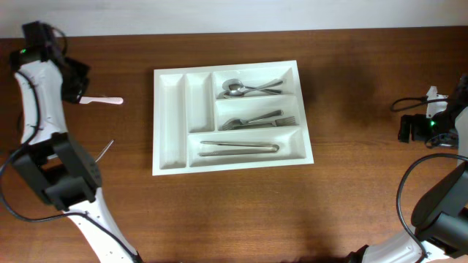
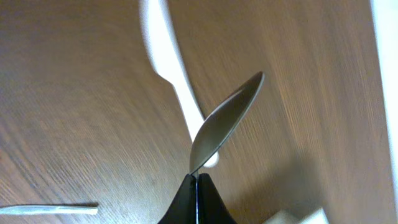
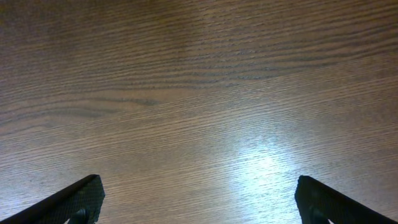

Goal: Pack container
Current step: 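Carry the spoon right and lower it into the tray's left compartment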

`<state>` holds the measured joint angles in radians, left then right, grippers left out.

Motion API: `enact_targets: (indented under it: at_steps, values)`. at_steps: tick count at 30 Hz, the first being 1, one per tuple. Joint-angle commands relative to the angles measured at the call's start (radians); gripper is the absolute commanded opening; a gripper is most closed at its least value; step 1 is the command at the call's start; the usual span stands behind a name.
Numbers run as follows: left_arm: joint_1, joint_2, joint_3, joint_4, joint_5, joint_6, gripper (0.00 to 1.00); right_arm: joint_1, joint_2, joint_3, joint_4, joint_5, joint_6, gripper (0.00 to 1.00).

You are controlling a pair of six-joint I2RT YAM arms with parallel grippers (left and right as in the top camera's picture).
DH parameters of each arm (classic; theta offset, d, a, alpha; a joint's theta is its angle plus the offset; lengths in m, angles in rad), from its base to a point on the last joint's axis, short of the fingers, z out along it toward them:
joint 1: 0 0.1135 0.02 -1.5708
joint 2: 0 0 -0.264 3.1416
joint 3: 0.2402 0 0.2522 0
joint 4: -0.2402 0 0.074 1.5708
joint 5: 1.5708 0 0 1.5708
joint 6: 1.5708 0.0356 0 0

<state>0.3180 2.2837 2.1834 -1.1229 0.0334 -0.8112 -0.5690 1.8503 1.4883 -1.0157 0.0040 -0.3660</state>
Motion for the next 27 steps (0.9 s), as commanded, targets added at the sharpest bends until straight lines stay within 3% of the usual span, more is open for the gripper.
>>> enact_targets:
  at_steps: [1, 4, 8, 13, 17, 27]
  values:
    - [-0.102, -0.001, 0.039, -0.056, 0.088, 0.349, 0.02, -0.001, -0.011, 0.001, 0.003, 0.008, 0.007, 0.99]
    - [-0.185, -0.001, 0.039, -0.105, 0.101, 0.454, 0.02, -0.001, -0.011, 0.001, 0.003, 0.008, 0.007, 0.99]
    - [-0.268, -0.001, 0.039, -0.121, 0.092, 0.500, 0.02, -0.001, -0.011, 0.001, 0.003, 0.008, 0.007, 0.99]
    - [-0.336, 0.000, 0.038, -0.143, -0.040, 0.555, 0.02, -0.001, -0.011, 0.001, 0.003, 0.008, 0.007, 0.99]
    - [-0.358, 0.003, 0.037, -0.157, -0.046, 0.632, 0.02, -0.001, -0.011, 0.001, 0.003, 0.008, 0.007, 0.99]
    - [-0.367, 0.046, 0.005, -0.188, -0.035, 0.700, 0.02, -0.001, -0.011, 0.001, 0.003, 0.008, 0.007, 0.99]
